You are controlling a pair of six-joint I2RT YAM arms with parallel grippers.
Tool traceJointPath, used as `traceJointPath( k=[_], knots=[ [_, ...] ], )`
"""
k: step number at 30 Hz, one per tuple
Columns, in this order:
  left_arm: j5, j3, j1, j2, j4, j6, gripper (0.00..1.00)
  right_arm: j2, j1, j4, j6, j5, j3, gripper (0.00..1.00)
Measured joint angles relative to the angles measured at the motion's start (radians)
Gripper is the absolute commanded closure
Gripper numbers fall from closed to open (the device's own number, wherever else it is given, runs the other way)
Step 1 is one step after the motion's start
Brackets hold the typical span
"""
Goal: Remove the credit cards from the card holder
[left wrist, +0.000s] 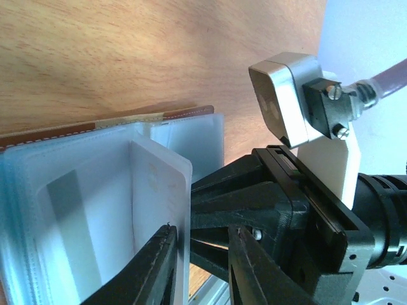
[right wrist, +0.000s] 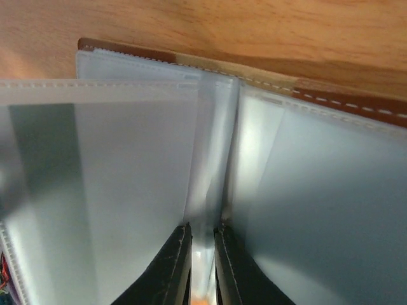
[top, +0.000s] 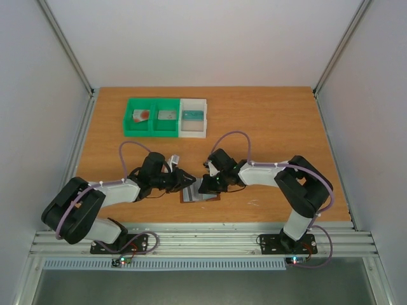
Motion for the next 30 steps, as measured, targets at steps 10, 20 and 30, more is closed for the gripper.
traceJointPath(
  k=[10,20,30],
  knots=[
    [0.009,0.017,-0.035,0.041,0.028,-0.026,0.7,-0.039,0.0,0.013,0.002,0.013,-0.032,0.81],
    [0.008,0.063,-0.096,0.108,0.066,-0.042,0.7,-0.084,-0.006,0.02,0.006,0.046,-0.07,0.79],
    [0.0,0.082,-0.099,0.148,0.071,-0.041,0.7,-0.232,-0.043,-0.043,-0.004,0.155,-0.106,0.67]
  ],
)
